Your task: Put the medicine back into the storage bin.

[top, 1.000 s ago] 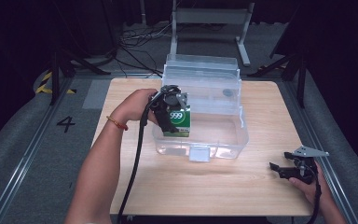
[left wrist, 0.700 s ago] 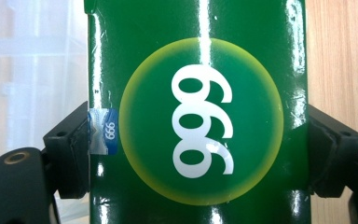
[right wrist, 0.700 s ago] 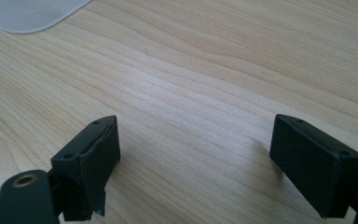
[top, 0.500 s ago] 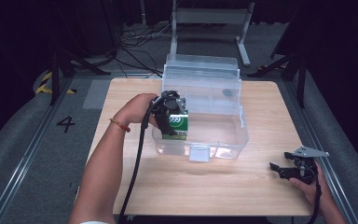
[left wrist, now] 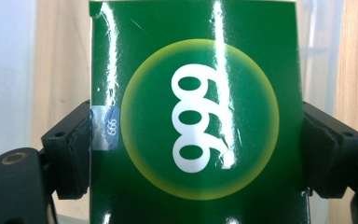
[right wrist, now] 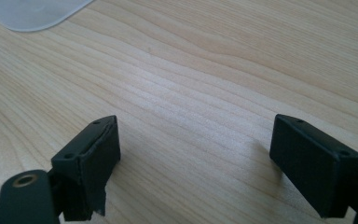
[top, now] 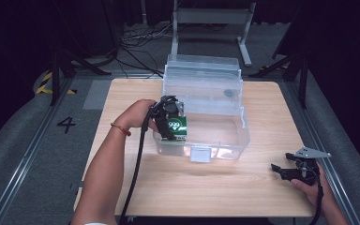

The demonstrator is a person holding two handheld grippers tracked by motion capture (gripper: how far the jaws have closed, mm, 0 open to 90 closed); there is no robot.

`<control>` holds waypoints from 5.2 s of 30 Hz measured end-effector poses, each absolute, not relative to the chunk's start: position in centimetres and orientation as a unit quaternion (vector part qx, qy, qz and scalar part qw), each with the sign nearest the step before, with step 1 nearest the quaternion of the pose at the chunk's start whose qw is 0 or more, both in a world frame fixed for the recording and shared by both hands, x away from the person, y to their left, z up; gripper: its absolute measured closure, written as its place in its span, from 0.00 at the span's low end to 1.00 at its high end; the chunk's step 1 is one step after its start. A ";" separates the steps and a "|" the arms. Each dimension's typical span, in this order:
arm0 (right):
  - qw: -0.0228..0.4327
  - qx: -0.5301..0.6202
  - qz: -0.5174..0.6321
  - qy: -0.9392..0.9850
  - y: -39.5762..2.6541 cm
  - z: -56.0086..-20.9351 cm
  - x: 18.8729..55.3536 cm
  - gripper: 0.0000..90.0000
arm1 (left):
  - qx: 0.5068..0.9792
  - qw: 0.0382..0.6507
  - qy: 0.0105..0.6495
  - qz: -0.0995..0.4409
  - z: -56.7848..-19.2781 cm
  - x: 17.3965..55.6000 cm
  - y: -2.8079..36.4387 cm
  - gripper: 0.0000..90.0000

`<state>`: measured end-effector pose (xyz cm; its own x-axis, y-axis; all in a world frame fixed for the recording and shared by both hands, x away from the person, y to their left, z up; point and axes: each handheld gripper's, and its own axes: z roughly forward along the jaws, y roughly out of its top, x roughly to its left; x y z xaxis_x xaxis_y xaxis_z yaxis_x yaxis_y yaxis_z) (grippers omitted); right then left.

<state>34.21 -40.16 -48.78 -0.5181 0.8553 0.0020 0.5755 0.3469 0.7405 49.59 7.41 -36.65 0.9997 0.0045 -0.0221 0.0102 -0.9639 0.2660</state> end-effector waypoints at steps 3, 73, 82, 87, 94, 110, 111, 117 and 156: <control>0.198 0.449 0.353 0.797 -40.2 -48.8 34.2 0.19 | 0.991 0.131 0.010 -0.016 -36.8 49.7 7.5 0.17; 0.243 0.315 0.438 0.806 -34.5 -34.5 43.2 0.37 | 0.940 0.319 0.121 0.027 -39.4 41.4 11.4 0.49; 0.242 0.287 0.444 0.814 -30.4 -31.3 47.8 0.39 | 0.941 0.314 0.122 0.033 -39.8 41.7 11.4 0.80; 0.241 0.277 0.430 0.825 -28.4 -30.9 49.9 0.40 | 0.941 0.316 0.115 0.041 -39.9 41.8 11.5 0.85; 0.230 0.272 0.417 0.836 -26.0 -30.8 52.7 0.54 | 0.942 0.316 0.104 0.038 -39.9 42.1 11.5 0.87; 0.197 0.272 0.401 0.852 -25.1 -31.2 55.8 0.57 | 0.943 0.314 0.108 0.031 -39.9 42.1 11.5 0.87; 0.194 0.273 0.394 0.856 -25.0 -31.4 56.0 0.58 | 0.943 0.312 0.109 0.030 -39.9 42.1 11.5 0.87; 0.191 0.271 0.370 0.868 -24.1 -32.3 56.7 0.61 | 0.943 0.314 0.107 0.028 -39.9 42.2 11.5 0.87; 0.197 0.143 0.263 0.933 -21.1 -31.4 57.8 0.93 | 0.937 0.323 0.128 0.023 -40.3 42.3 11.4 0.86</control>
<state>57.76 -21.10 -31.43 -0.8811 0.3713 -0.2931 0.1637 0.8207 0.5474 42.29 11.36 -40.30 0.9660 0.2556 -0.0397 0.2258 -0.7587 0.6110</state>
